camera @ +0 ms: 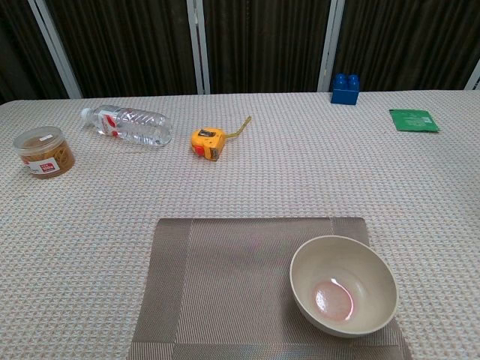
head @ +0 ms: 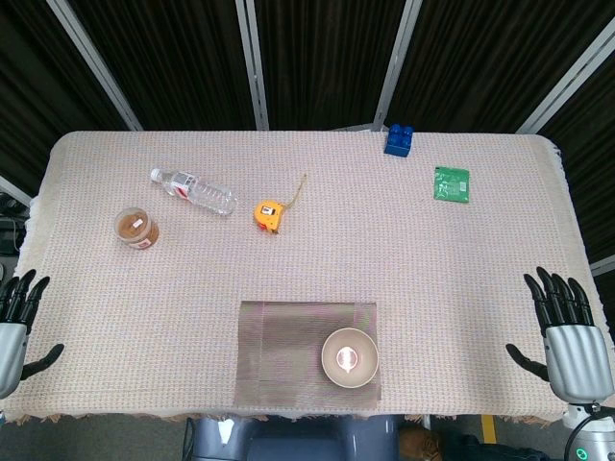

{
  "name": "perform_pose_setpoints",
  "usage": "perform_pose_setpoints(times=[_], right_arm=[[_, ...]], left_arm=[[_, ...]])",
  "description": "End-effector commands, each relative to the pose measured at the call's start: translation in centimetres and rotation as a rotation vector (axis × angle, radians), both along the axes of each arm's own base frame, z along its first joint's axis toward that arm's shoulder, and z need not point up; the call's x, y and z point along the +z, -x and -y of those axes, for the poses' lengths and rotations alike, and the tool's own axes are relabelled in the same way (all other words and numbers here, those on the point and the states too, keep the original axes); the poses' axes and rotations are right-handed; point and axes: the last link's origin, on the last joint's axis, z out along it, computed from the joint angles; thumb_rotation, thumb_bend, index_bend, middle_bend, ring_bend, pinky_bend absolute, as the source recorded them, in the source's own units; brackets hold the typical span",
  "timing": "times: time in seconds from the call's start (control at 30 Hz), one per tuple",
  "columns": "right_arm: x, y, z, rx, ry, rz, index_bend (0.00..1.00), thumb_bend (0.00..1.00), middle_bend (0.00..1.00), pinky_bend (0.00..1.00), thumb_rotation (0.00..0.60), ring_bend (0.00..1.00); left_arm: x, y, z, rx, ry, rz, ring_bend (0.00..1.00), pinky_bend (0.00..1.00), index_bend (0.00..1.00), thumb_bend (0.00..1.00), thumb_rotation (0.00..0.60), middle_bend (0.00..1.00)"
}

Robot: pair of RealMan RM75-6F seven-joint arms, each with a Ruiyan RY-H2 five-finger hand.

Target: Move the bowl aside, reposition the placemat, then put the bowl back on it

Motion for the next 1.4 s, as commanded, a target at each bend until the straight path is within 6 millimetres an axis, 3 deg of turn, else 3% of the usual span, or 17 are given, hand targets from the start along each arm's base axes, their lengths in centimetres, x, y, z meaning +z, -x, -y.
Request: perform_pose_setpoints(times=[0.03,0.3,0.53,0.7,0.9,1.17,1.4], right_arm=[[0.0,-0.1,0.0,0.003,-0.004,0.002,0.0,0.0,0.0,0.0,0.6,0.0],[-1.4,-0.1,-0.2,0.013,-0.096,-0.012,0.0,0.0,0.0,0.0,0.6,0.0],[-8.1,-3.4,0.6,0.251,-0.52,-0.054,0.0,0.0,0.0,0.0,0.6,0.0],[-11.2,-4.6,1.1,0.37,-0.701,-0.131,0.0,0.0,0.0,0.0,0.6,0.0],[-14.0,-5.2,1.3,0.434,-0.781,-0.186,0.01,0.0,0.0,0.0,0.6,0.0],[-15.7,-6.1,1.8,0.454,-0.79,-0.221,0.04,0.0,0.0,0.0,0.6,0.0],[-16.9,-5.9,2.4,0.458,-0.785,-0.289,0.18,0.0,0.0,0.0,0.6,0.0]], left_arm=[[0.1,-0.1,0.2,-0.004,-0.009,-0.003,0.0,0.0,0.0,0.2,0.6,0.0],[-0.2,-0.1,0.1,0.001,-0.012,0.005,0.0,0.0,0.0,0.2,0.6,0.0],[-0.4,-0.5,-0.8,0.005,-0.016,0.02,0.0,0.0,0.0,0.2,0.6,0.0],[-0.3,-0.5,-1.0,0.009,-0.027,0.015,0.0,0.0,0.0,0.2,0.6,0.0],[-0.4,-0.1,-1.2,0.031,-0.029,0.007,0.0,0.0,0.0,0.2,0.6,0.0],[-0.5,0.1,-1.2,0.043,-0.03,0.006,0.0,0.0,0.0,0.2,0.6,0.0],[-0.6,0.0,-1.1,0.04,-0.028,0.003,0.0,0.0,0.0,0.2,0.6,0.0]])
